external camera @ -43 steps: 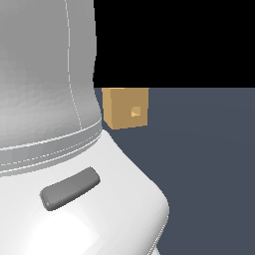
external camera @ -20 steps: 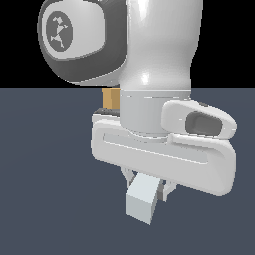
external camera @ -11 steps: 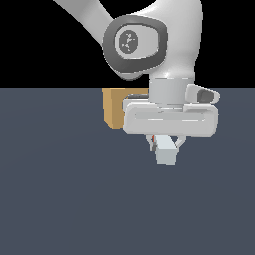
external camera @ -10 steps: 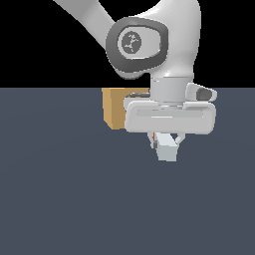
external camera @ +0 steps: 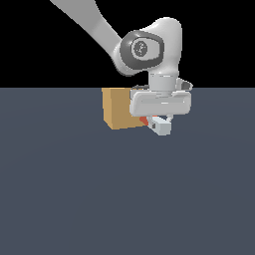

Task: Insert the peg into the horizontal hole in a box.

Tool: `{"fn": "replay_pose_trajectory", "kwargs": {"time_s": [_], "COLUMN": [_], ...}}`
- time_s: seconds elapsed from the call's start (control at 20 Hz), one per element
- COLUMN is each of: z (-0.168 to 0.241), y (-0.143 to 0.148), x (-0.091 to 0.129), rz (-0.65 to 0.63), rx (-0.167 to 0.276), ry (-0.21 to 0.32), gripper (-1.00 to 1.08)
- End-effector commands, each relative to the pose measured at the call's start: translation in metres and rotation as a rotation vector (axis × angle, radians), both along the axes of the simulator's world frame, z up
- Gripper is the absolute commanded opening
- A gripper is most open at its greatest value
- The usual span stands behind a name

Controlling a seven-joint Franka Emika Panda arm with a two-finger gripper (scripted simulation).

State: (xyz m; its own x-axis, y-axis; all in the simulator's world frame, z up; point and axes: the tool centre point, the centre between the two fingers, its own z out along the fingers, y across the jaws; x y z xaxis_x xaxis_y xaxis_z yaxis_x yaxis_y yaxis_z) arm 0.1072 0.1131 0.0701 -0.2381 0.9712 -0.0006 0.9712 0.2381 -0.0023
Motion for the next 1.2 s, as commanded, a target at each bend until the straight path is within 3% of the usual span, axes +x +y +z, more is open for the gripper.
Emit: {"fn": "replay_pose_trajectory", "kwargs": {"time_s": [0.0, 0.3, 1.15], "z": [0.005, 0.009, 0.009], "y": [0.025, 0.054, 0.062], "x": [-0.001, -0.007, -0.012], "rz": [0.068, 0.145, 0.148], "rx": [0.001, 0.001, 0.0], "ry": [-0.003, -0.002, -0.001], "gripper": [-1.0, -1.0, -1.0]}}
